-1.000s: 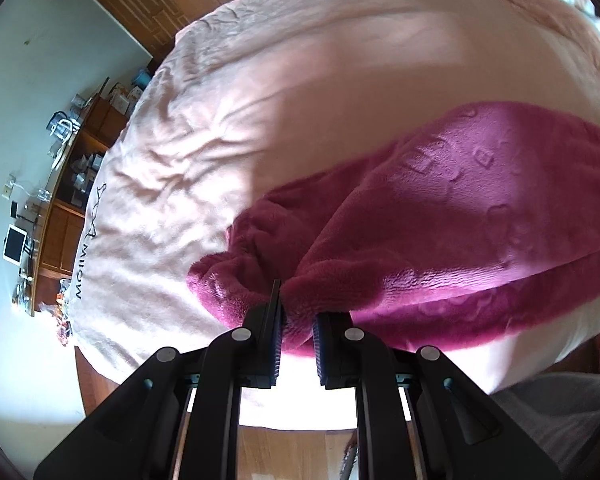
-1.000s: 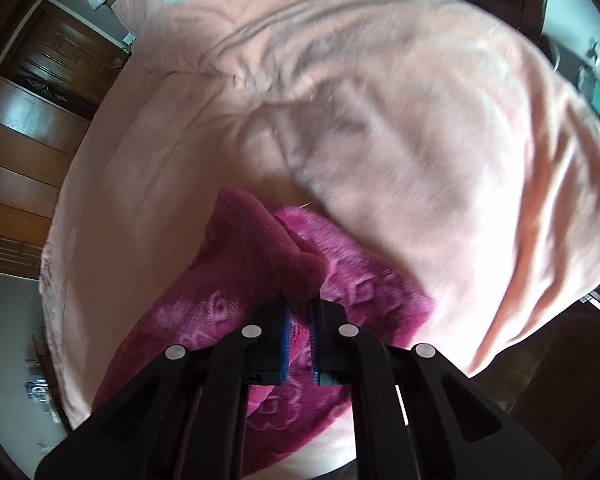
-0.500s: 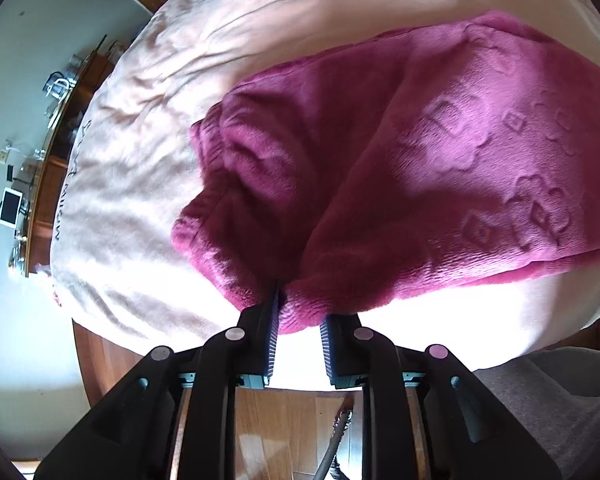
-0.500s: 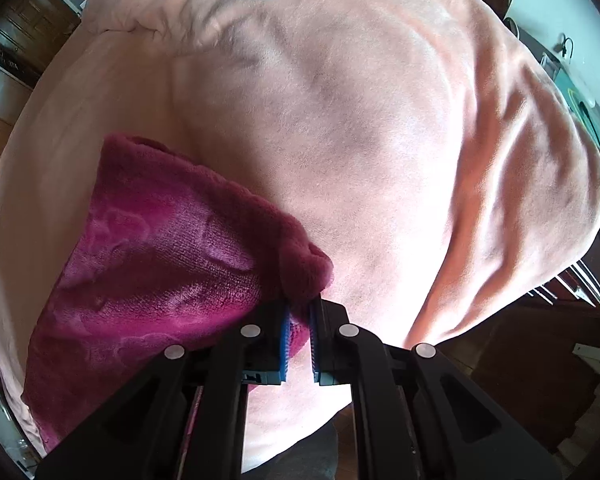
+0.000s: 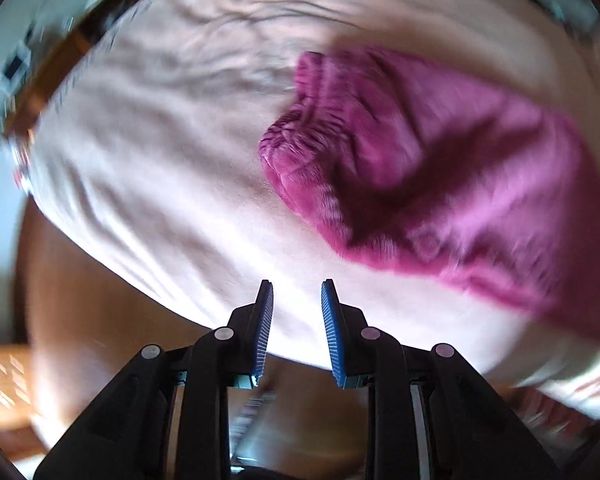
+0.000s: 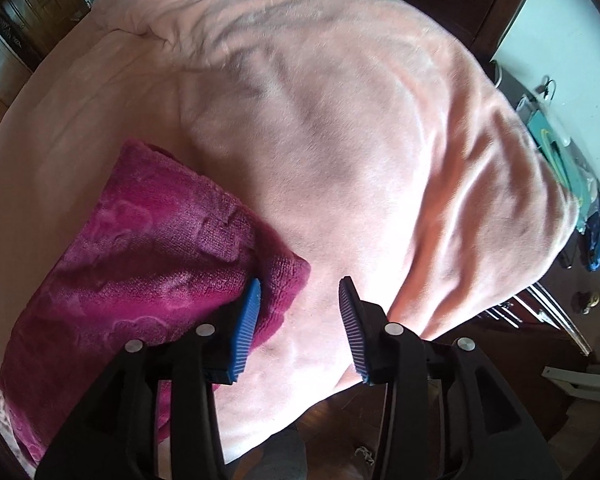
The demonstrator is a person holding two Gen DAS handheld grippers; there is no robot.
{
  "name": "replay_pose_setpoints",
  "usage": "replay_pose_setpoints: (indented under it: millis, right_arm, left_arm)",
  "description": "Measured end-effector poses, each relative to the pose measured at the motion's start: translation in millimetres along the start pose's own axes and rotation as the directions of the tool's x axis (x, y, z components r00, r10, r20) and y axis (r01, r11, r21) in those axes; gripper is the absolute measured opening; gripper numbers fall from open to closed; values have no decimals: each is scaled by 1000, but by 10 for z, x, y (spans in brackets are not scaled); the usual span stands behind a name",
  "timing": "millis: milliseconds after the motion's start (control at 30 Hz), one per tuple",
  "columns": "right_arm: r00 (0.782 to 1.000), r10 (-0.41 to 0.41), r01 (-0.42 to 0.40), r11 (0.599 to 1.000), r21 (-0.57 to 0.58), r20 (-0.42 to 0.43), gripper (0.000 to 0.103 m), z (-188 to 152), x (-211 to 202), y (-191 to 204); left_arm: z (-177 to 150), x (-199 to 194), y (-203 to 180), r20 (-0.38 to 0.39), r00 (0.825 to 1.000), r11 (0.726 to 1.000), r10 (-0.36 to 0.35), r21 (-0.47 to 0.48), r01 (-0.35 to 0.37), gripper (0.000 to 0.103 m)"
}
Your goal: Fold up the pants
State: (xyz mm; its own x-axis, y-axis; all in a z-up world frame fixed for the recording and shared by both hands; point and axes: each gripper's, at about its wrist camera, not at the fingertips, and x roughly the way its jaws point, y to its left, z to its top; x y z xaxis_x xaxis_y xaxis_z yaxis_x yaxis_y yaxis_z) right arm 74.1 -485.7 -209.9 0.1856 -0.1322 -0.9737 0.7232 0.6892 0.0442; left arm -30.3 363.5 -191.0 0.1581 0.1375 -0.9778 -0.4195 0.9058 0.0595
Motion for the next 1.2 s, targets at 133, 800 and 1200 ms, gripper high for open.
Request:
replay_pose_setpoints:
  millis: [133, 800, 1200]
  right_arm:
    - [998, -41, 41, 999, -3, 45, 45, -60, -195, 53]
    - [995, -3, -41, 888, -458, -95, 45, -1733, -318, 2502]
    - [912, 131, -400, 488, -776, -388, 48, -3280, -443, 4380]
  left_arm:
    - [135, 71, 114, 20, 992, 982, -127, -140, 129, 46]
    - [903, 297, 561, 73, 927, 907, -367, -193, 374, 7]
    - [858, 657, 510, -64, 960, 961, -273, 19, 275, 8]
